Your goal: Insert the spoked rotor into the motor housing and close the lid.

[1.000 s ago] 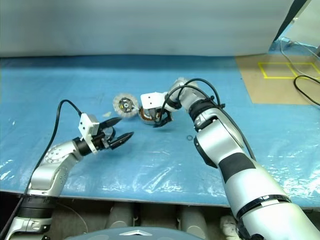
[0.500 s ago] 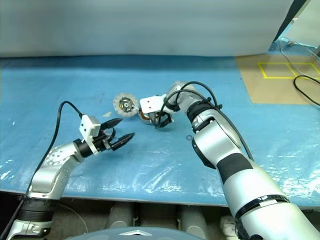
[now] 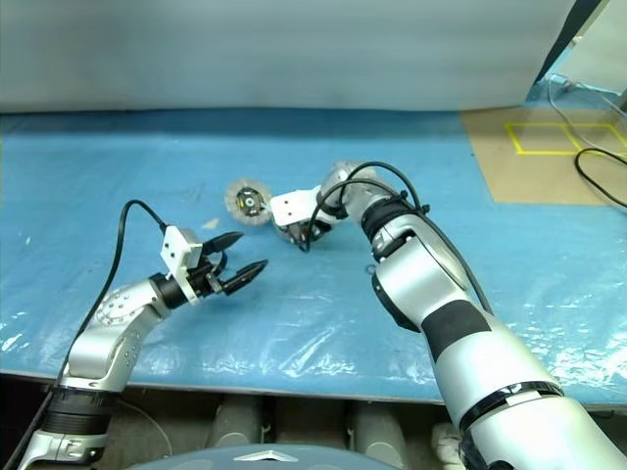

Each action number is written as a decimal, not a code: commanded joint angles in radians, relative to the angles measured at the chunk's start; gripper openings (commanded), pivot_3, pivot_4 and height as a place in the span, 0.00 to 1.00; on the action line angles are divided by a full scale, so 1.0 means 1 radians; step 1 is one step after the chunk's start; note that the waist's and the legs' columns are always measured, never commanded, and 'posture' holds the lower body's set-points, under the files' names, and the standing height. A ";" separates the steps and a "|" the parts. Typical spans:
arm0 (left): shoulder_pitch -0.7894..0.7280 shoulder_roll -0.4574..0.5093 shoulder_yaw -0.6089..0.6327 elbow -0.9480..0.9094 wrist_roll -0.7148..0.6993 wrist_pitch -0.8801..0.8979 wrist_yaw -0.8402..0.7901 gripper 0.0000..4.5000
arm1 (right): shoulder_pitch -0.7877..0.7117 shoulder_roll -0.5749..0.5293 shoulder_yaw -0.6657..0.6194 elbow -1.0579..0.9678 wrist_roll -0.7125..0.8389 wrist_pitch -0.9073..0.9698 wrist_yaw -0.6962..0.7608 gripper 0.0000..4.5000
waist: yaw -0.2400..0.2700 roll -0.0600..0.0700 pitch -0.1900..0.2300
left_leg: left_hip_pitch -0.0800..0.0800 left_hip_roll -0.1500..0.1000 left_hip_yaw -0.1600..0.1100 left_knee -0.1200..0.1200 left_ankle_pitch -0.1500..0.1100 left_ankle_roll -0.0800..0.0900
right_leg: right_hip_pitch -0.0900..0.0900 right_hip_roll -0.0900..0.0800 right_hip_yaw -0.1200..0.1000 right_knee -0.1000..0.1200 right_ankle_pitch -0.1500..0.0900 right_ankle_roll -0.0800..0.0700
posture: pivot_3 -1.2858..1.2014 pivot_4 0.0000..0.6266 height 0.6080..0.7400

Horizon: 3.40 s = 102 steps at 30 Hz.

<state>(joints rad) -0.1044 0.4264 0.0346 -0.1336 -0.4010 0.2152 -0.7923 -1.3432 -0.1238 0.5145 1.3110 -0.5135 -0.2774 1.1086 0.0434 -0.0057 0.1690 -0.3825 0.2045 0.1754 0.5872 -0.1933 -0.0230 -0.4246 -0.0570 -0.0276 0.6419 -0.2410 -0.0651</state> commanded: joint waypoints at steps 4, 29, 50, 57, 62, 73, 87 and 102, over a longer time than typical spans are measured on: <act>-0.012 0.001 0.010 -0.046 -0.015 -0.005 0.004 1.00 | -0.014 -0.002 -0.081 -0.064 0.093 0.105 0.166 0.45 | -0.001 0.000 0.000 | 0.000 0.000 0.000 0.000 0.000 0.000 | 0.000 0.000 0.000 0.000 0.000 0.000 | 0.52 0.24 1.00; -0.036 -0.023 -0.033 0.031 -0.008 -0.025 -0.050 1.00 | 0.255 -0.152 0.213 -0.944 0.306 1.163 0.405 0.45 | -0.005 -0.001 0.000 | 0.008 0.001 -0.001 -0.006 0.001 -0.002 | 0.002 0.004 0.004 0.000 0.000 0.000 | 0.52 0.24 1.00; 0.031 0.068 0.036 -0.005 -0.065 0.012 -0.113 1.00 | 0.244 -0.111 0.256 -0.783 0.249 1.083 0.277 0.45 | -0.008 -0.002 -0.001 | 0.038 0.001 -0.002 -0.013 -0.001 -0.004 | 0.026 0.004 0.007 -0.003 -0.004 0.006 | 0.52 0.24 1.00; 0.051 0.103 0.044 -0.004 -0.075 0.005 -0.142 1.00 | 0.233 -0.105 0.256 -0.734 0.230 1.048 0.238 0.45 | -0.001 -0.002 -0.001 | 0.041 0.000 -0.002 -0.016 -0.001 -0.004 | 0.025 0.004 0.007 -0.004 -0.006 0.009 | 0.52 0.24 1.00; 0.031 0.089 0.033 0.008 -0.067 -0.003 -0.135 1.00 | 0.242 -0.110 0.268 -0.727 0.219 1.033 0.221 0.45 | -0.001 -0.002 0.000 | 0.041 0.000 -0.002 -0.016 -0.001 -0.004 | 0.025 0.003 0.008 -0.004 -0.006 0.009 | 0.52 0.24 1.00; 0.018 0.079 0.030 0.014 -0.061 -0.006 -0.132 1.00 | 0.228 -0.095 0.259 -0.703 0.224 1.029 0.205 0.87 | 0.002 -0.001 0.000 | 0.039 -0.002 -0.002 -0.024 -0.001 -0.004 | 0.022 0.003 0.008 -0.009 -0.006 0.009 | 0.52 0.24 1.00; -0.004 0.073 0.018 0.040 -0.054 -0.010 -0.141 1.00 | 0.172 -0.129 0.242 -0.963 0.260 1.095 0.298 0.87 | 0.002 -0.002 -0.001 | 0.013 -0.001 -0.001 -0.024 0.003 -0.011 | 0.010 0.005 0.004 -0.019 0.001 0.006 | 0.52 0.24 1.00; -0.025 0.062 0.009 0.057 -0.052 -0.007 -0.136 1.00 | 0.134 -0.215 0.232 -1.052 0.273 0.873 0.370 0.87 | 0.001 -0.002 0.000 | 0.010 0.001 -0.001 -0.020 0.001 -0.015 | 0.006 0.006 0.003 -0.016 0.001 0.005 | 0.52 0.24 1.00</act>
<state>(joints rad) -0.1183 0.4888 0.0359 -0.0669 -0.4488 0.2218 -0.9245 -1.1694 -0.3353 0.7621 0.2943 -0.2511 0.6255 1.4570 0.0440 -0.0077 0.1687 -0.3721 0.2055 0.1745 0.5677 -0.1921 -0.0376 -0.4186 -0.0505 -0.0243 0.6260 -0.2403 -0.0605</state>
